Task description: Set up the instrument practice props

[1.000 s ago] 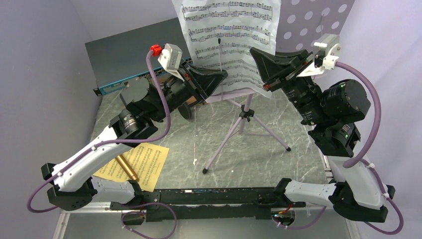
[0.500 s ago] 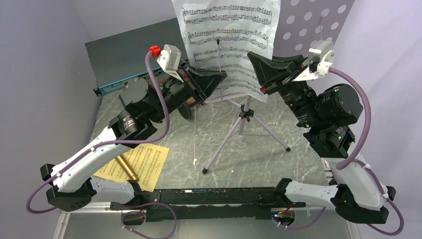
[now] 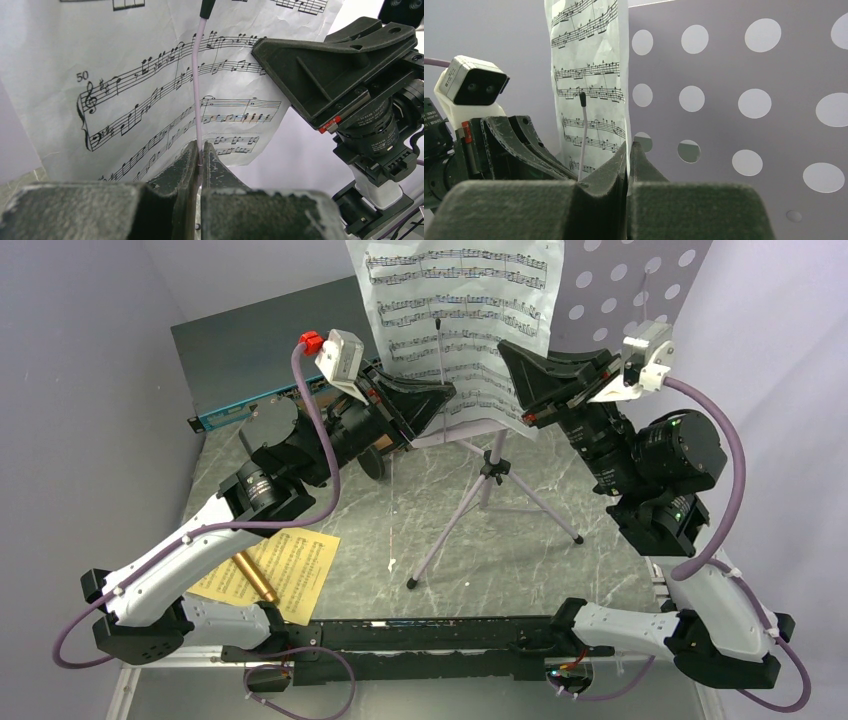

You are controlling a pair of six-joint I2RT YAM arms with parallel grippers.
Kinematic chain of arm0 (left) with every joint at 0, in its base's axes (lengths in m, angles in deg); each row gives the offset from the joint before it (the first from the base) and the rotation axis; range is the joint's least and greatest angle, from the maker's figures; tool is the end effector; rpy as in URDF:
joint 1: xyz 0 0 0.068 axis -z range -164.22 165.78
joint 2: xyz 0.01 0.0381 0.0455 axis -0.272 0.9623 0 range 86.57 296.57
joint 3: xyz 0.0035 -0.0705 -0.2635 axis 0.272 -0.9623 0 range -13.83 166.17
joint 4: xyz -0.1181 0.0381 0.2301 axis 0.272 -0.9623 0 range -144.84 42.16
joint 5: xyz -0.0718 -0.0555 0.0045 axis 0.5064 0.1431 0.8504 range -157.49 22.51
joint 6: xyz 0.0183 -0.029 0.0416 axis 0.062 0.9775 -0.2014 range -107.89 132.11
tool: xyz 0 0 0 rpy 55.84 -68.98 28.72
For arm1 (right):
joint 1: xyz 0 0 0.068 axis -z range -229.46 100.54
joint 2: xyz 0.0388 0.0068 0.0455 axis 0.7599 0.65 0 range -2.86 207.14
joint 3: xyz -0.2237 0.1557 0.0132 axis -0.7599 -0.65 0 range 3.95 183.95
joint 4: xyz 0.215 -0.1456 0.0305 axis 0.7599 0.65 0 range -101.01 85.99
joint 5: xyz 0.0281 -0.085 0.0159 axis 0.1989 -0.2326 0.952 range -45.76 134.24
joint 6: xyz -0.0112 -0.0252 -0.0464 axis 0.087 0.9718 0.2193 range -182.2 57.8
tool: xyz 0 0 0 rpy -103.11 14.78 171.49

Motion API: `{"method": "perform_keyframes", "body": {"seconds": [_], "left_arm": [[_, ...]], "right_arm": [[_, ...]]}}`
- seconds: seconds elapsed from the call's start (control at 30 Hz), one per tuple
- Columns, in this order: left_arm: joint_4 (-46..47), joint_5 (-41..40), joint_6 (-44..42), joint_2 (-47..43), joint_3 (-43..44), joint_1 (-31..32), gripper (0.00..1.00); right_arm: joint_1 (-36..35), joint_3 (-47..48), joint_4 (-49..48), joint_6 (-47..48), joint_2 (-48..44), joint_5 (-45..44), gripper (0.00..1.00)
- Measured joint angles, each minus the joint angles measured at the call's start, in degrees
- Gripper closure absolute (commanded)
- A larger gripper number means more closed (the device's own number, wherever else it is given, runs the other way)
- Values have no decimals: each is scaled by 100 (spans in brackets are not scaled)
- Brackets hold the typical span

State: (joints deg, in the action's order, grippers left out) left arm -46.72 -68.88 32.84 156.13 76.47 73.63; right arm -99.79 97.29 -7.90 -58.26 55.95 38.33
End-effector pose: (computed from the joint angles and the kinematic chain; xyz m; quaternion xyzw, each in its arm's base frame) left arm 0.1271 -0.2004 0.5446 0.1687 0.5342 -0.5192 0.6454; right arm 0.0952 0.1089 0.5847 -0.1828 0.4553 0.3199 0.8105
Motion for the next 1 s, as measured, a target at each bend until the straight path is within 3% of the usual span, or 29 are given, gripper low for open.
{"method": "perform_keyframes", "body": {"seconds": [0.33, 0.5, 0.73, 0.87, 1.0], "left_arm": [[-4, -2, 96, 0, 0, 0, 93], [-9, -4, 125, 0, 0, 0, 81], [-7, -22, 162, -127, -20, 7, 47], [-13, -20, 199, -319, -74, 11, 19], [-149, 4, 269, -553, -109, 11, 13]], "right_arm": [[0, -103, -20, -57, -2, 2, 100], [0, -122, -39, -66, 0, -2, 98], [0, -223, -146, -90, -87, -214, 57], [0, -149, 26, -114, -122, -592, 39], [0, 98, 542, -210, -177, -1038, 26]]}}
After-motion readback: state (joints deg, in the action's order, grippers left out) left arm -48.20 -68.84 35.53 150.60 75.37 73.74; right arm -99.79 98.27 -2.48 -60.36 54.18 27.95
